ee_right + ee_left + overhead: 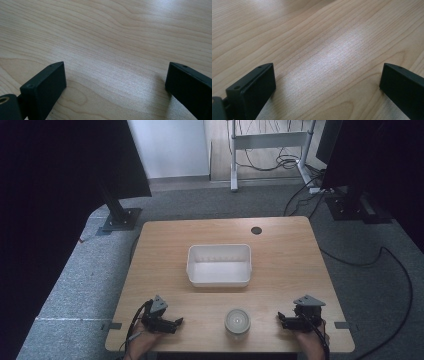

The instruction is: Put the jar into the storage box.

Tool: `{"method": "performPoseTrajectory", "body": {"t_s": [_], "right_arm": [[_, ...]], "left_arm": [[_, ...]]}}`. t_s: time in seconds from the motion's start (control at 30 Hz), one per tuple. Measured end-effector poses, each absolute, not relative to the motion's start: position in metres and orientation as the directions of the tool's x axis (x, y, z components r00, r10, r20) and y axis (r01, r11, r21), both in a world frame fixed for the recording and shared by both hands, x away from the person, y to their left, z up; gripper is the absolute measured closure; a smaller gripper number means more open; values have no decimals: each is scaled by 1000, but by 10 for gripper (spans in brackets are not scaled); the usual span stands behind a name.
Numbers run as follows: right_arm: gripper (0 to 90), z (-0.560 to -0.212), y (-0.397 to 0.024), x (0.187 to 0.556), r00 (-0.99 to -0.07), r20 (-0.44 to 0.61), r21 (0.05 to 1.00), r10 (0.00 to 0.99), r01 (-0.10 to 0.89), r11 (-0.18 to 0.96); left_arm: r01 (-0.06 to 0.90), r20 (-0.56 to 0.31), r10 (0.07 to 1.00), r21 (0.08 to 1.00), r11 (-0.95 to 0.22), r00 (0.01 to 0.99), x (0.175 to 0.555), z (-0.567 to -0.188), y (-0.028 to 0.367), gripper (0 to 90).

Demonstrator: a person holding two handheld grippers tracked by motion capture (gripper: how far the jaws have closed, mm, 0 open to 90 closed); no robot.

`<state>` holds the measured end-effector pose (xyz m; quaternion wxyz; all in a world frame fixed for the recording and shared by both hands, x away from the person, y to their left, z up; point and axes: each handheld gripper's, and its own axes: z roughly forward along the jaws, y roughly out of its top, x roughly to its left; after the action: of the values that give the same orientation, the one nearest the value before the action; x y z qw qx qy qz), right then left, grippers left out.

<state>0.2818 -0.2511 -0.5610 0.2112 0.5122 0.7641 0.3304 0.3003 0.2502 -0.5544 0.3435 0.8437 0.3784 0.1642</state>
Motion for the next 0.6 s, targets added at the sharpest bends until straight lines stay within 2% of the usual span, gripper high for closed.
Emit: {"method": "performPoseTrajectory", "body": {"t_s": [0.6], "right_arm": [[29, -561, -251, 282, -386, 16, 721, 922, 643, 257]], "left_arm": [[525, 17, 749, 703, -480, 662, 301, -554, 251, 2]]}}
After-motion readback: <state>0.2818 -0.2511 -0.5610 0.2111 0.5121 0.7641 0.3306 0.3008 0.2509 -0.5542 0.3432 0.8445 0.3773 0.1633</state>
